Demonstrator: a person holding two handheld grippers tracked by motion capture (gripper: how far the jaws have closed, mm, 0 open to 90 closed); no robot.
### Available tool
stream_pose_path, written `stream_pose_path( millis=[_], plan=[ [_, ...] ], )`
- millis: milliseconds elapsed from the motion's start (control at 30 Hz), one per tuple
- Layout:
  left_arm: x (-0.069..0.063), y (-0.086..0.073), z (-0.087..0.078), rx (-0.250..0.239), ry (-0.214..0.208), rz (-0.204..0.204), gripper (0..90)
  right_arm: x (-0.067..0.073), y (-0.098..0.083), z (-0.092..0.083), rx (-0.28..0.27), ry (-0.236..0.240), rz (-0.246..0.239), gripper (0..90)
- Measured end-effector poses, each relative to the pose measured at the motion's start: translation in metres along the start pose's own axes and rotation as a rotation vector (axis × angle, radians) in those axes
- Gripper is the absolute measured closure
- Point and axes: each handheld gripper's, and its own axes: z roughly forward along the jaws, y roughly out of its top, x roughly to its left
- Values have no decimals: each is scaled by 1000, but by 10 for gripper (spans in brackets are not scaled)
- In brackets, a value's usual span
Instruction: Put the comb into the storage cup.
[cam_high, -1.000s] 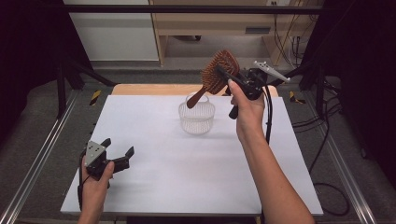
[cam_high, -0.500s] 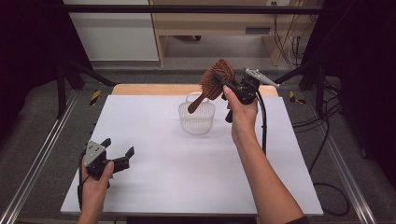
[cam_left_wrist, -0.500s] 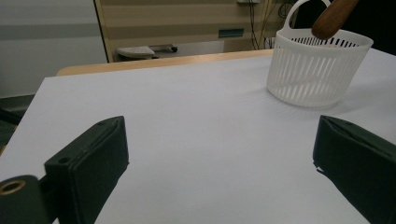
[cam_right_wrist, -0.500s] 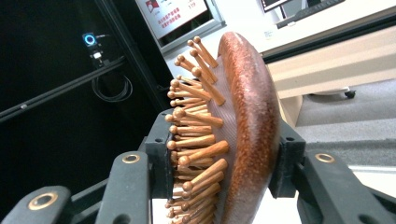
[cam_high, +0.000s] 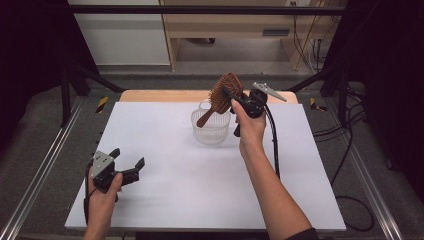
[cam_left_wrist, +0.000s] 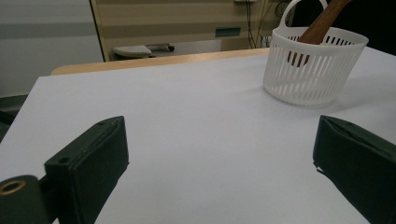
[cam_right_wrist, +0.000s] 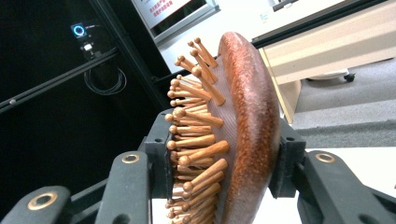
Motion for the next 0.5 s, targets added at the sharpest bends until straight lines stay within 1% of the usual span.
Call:
stream_pose_path(
  millis=[133, 233, 367, 500],
  plan=[
    [0, 0, 1, 3, -3, 1, 36, -1, -5, 3, 4, -2, 14, 530],
    [0, 0, 1, 2, -4, 0, 36, -1, -8, 5, 10, -6, 15, 529],
    [-1, 0, 0, 2, -6, 0, 36, -1, -11, 5, 7, -4, 18, 529],
    [-1, 0, 1, 2, -8, 2, 36, -3, -14, 6, 4, -4, 33, 528]
  ],
)
